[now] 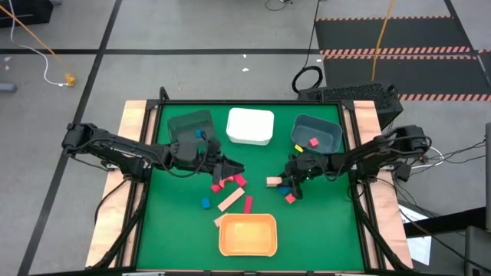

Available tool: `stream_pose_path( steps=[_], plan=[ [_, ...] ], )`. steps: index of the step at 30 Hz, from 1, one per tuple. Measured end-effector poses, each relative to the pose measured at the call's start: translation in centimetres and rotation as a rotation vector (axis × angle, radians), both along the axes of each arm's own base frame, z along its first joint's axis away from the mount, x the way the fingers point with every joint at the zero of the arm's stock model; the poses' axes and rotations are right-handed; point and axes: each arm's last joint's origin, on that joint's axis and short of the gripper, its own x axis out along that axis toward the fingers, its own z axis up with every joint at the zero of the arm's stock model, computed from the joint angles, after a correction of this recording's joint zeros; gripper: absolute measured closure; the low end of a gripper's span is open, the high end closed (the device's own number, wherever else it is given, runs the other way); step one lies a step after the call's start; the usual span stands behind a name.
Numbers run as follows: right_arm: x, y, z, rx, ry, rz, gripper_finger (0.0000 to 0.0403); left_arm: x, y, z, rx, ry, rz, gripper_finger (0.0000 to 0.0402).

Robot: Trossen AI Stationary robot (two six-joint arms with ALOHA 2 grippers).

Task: Sort & place blocks by color
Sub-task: Put the wooden block into the white bin

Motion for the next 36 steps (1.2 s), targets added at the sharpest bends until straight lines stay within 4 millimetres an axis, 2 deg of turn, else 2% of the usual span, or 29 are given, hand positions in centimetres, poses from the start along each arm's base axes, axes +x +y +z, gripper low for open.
stream_pose_path(
  steps=[5, 11, 14, 21, 25, 28, 33, 36],
  plan=[
    [-0.1, -0.2, 2.5, -0.002, -0.139, -0.027, 0.0289, 0.0, 0.0, 0.0, 0.001, -0.002, 0.015, 0.0227],
    [-0.3, -1.6, 6.2, -0.049, -0.401, -0.173, 0.0289, 0.0, 0.2, 0.1, 0.01, -0.009, 0.077, 0.0227],
    [-0.5, -2.5, 7.1, -0.075, -0.47, -0.257, 0.0288, 0.0, 0.3, 0.4, 0.038, -0.042, 0.115, 0.0227],
    [-0.4, -5.3, 7.6, -0.15, -0.469, -0.466, 0.0284, 0.1, 1.2, 1.4, 0.165, -0.137, 0.239, 0.0227],
    [0.7, -6.8, 8.3, -0.215, -0.471, -0.451, 0.0282, 0.1, 2.2, 2.0, 0.215, -0.191, 0.289, 0.0227],
    [1.6, -7.8, 7.7, -0.288, -0.403, -0.442, 0.0282, 0.1, 2.9, 2.2, 0.214, -0.208, 0.318, 0.0227],
    [2.7, -9.4, 6.5, -0.268, -0.302, -0.493, 0.0281, 0.1, 3.7, 2.4, 0.218, -0.224, 0.351, 0.0227],
    [3.6, -10.3, 6.6, -0.26, -0.312, -0.521, 0.0281, 0.1, 4.1, 2.4, 0.234, -0.217, 0.365, 0.0227]
  ],
)
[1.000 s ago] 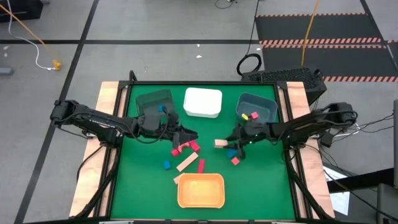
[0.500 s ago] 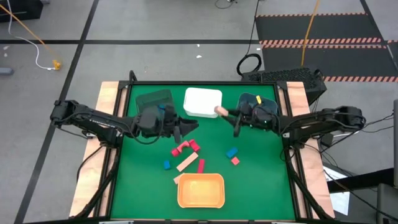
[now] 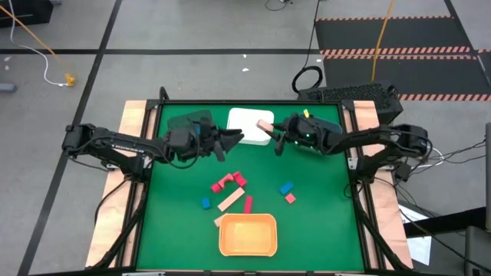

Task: Sort & place blocks by color
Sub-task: Put the wooden block into the white bin, then put the red block into the yellow bin

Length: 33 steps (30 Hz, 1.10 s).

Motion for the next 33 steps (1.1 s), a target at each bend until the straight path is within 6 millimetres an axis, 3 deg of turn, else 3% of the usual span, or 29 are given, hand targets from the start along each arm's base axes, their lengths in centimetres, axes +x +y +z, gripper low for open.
stream_pose_path(
  steps=[4, 9, 15, 21, 28, 33],
  plan=[
    [1.6, -1.2, 0.5, -0.014, -0.025, -0.019, 0.028, 0.0, 0.6, 0.0, 0.001, 0.004, 0.021, 0.0227],
    [3.2, -2.6, -0.4, -0.021, 0.017, -0.034, 0.028, 0.0, 1.0, -0.2, 0.009, 0.019, 0.037, 0.0227],
    [3.8, -3.5, -2.9, 0.031, 0.091, -0.061, 0.028, -0.1, 1.2, -0.1, 0.054, 0.034, 0.047, 0.0227],
    [3.9, -3.6, -3.4, 0.076, 0.077, -0.076, 0.0275, -0.4, 1.2, 0.0, 0.081, 0.06, 0.048, 0.0227],
    [3.9, -3.6, -3.4, 0.069, 0.078, -0.073, 0.0223, -0.4, 1.2, -0.2, 0.099, 0.092, 0.046, 0.0227],
    [3.9, -3.6, -3.2, 0.066, 0.072, -0.072, 0.0176, -0.4, 1.2, -1.6, 0.046, 0.222, 0.015, 0.0227]
  ],
)
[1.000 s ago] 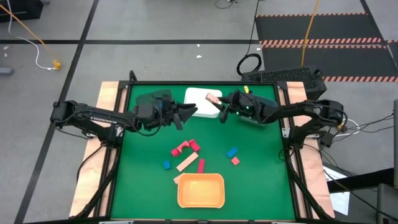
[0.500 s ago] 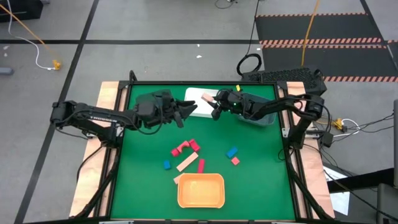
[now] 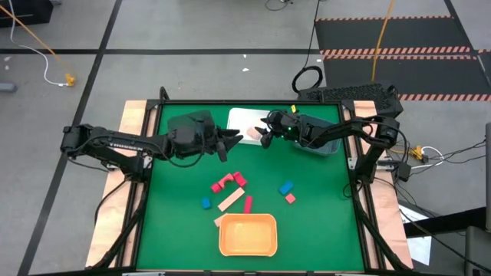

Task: Sort & place blocks by color
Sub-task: Put the red block into the yellow bin

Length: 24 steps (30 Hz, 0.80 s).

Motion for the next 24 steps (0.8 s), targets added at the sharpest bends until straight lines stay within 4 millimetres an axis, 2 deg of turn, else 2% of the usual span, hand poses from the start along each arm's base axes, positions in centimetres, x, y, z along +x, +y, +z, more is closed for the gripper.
stream_pose_path(
  steps=[3, 8, 14, 19, 24],
  plan=[
    [-0.1, 0.3, 1.2, -0.01, -0.032, 0.005, 0.0154, -0.1, -0.1, -1.0, -0.074, 0.085, -0.007, 0.0227],
    [-1.2, 1.1, 4.7, -0.025, -0.104, 0.011, 0.0136, -0.6, -0.7, -2.9, -0.25, 0.263, -0.141, 0.0227],
    [-3.6, 2.5, 8.5, -0.021, -0.113, 0.045, 0.0134, -1.8, -3.2, -5.0, -0.38, 0.533, -0.362, 0.0227],
    [-5.4, 3.5, 10.1, 0.003, -0.086, 0.102, 0.0133, -3.1, -5.5, -6.2, -0.246, 0.729, -0.522, 0.0227],
    [-6.3, 4.5, 10.7, 0.016, -0.058, 0.123, 0.0133, -4.2, -6.9, -6.9, 0.032, 0.851, -0.68, 0.0227]
  ],
)
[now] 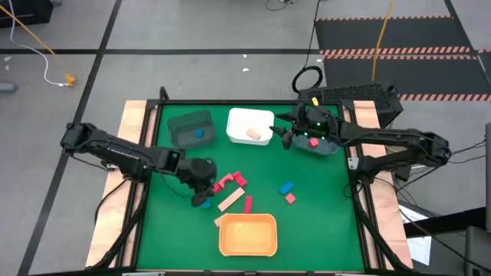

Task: Sort & place blocks by color
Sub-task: Put the red block into the yellow bin

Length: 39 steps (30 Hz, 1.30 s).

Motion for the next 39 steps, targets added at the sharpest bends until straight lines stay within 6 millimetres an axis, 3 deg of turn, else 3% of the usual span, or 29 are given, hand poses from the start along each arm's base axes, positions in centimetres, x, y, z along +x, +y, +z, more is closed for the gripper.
stream_pose_path(
  steps=[5, 9, 23, 31, 39],
  plan=[
    [0.1, 0.6, 0.0, 0.001, 0.004, 0.024, 0.0133, 0.0, -0.4, -0.6, 0.289, -0.044, -0.238, 0.0227],
    [0.3, 1.0, -0.1, 0.007, 0.007, 0.035, 0.0133, 0.5, -0.2, -1.6, 0.4, -0.025, -0.338, 0.0227],
    [0.2, 1.1, -0.3, 0.071, 0.01, 0.015, 0.0133, 2.5, 0.3, -5.3, 0.521, 0.05, -0.503, 0.0227],
    [0.2, 1.0, -0.3, 0.062, 0.01, -0.011, 0.0133, 3.7, 1.2, -5.8, 0.583, -0.022, -0.529, 0.0227],
    [0.2, 1.0, -0.3, 0.102, -0.005, -0.024, 0.0133, 3.1, 0.8, -5.5, 0.495, -0.005, -0.533, 0.0227]
  ],
)
